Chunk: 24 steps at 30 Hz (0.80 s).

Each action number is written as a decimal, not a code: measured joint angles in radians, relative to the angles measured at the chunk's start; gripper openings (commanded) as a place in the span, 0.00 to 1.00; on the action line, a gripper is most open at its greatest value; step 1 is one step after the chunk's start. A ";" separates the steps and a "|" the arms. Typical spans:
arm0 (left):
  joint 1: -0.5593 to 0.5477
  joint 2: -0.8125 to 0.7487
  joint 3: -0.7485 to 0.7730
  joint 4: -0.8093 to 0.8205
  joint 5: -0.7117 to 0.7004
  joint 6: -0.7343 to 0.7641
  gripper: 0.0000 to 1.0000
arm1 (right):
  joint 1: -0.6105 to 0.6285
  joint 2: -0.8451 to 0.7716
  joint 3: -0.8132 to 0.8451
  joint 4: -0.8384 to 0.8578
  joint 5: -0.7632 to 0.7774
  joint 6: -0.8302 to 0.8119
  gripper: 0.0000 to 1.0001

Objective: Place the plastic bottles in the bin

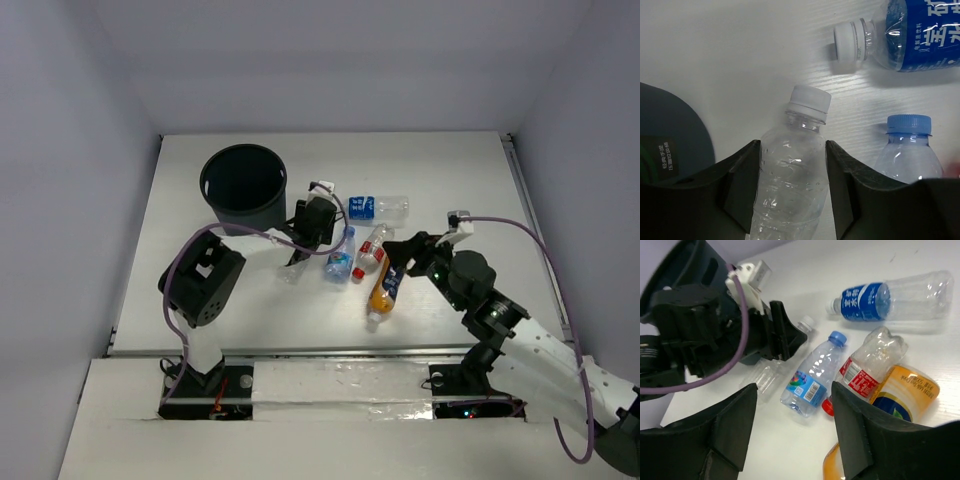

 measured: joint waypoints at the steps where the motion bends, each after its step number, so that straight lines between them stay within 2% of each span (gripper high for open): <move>1: 0.000 -0.008 -0.008 0.003 0.005 -0.004 0.27 | 0.000 0.024 0.002 0.003 -0.012 -0.004 0.61; 2: 0.000 -0.023 -0.018 0.003 0.017 -0.011 0.27 | 0.000 0.054 0.008 0.005 -0.026 -0.011 0.51; 3: 0.000 -0.047 -0.035 0.002 0.022 -0.014 0.27 | 0.000 0.080 0.016 0.006 -0.037 -0.016 0.48; 6: 0.000 -0.152 -0.085 0.000 0.056 -0.032 0.25 | 0.000 0.195 0.049 0.006 -0.097 -0.039 0.45; 14: -0.025 -0.517 -0.134 0.014 0.090 -0.077 0.23 | 0.000 0.383 0.158 0.000 -0.193 -0.067 0.73; 17: -0.039 -0.643 -0.145 0.020 0.091 -0.094 0.23 | 0.000 0.466 0.237 -0.011 -0.208 -0.076 0.80; 24: -0.038 -0.830 -0.125 0.043 0.019 -0.096 0.24 | 0.007 0.661 0.388 -0.051 -0.214 -0.098 0.83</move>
